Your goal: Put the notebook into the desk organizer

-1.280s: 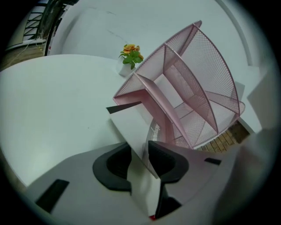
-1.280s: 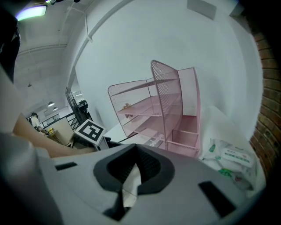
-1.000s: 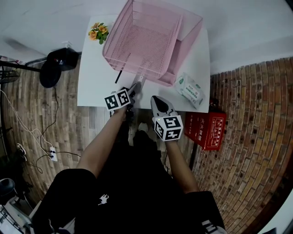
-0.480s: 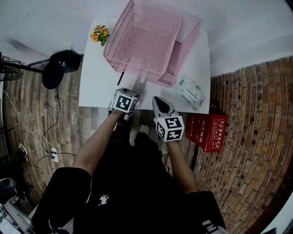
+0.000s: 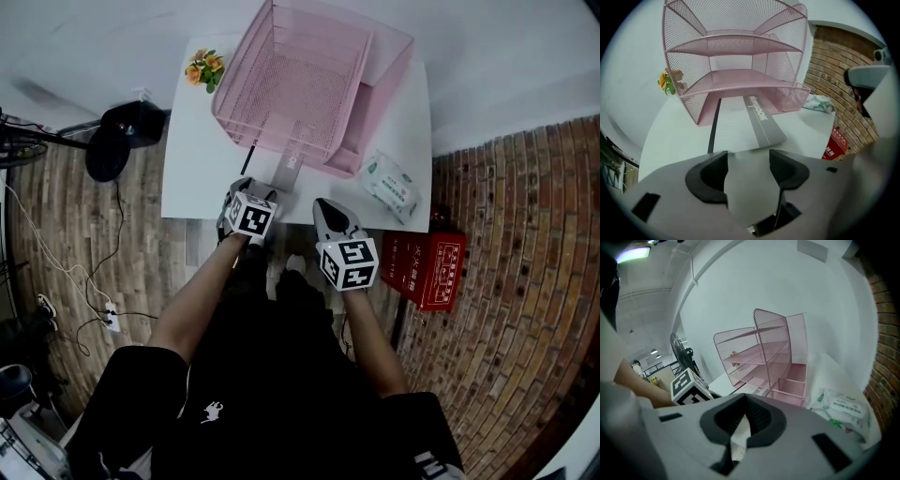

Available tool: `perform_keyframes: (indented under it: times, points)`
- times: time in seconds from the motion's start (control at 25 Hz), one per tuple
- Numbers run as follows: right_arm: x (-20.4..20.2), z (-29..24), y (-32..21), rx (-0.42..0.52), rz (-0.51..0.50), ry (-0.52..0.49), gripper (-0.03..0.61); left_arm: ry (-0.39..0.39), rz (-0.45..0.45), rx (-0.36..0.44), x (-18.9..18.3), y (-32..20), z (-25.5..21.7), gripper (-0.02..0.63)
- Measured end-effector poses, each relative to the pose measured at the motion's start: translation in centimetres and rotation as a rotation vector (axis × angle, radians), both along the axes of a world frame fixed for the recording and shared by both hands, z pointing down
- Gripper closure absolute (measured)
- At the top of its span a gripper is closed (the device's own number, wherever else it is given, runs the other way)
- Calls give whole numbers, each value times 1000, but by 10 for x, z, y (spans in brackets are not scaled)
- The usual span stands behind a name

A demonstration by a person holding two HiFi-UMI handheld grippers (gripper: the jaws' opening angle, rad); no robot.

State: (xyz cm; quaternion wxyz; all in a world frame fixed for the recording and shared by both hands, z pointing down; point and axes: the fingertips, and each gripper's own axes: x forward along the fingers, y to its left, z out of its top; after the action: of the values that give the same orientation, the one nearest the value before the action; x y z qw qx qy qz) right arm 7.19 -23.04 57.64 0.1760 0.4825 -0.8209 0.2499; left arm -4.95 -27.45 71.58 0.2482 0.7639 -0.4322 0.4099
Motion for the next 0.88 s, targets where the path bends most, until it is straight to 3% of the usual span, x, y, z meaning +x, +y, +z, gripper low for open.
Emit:
perform_keyframes:
  times: [0.6, 0.88]
  points:
    - [5, 2, -3, -10, 18, 0, 575, -70, -42, 69, 0, -21, -1, 365]
    - [12, 1, -7, -6, 22, 0, 576, -65, -75, 80, 7, -31, -3, 367]
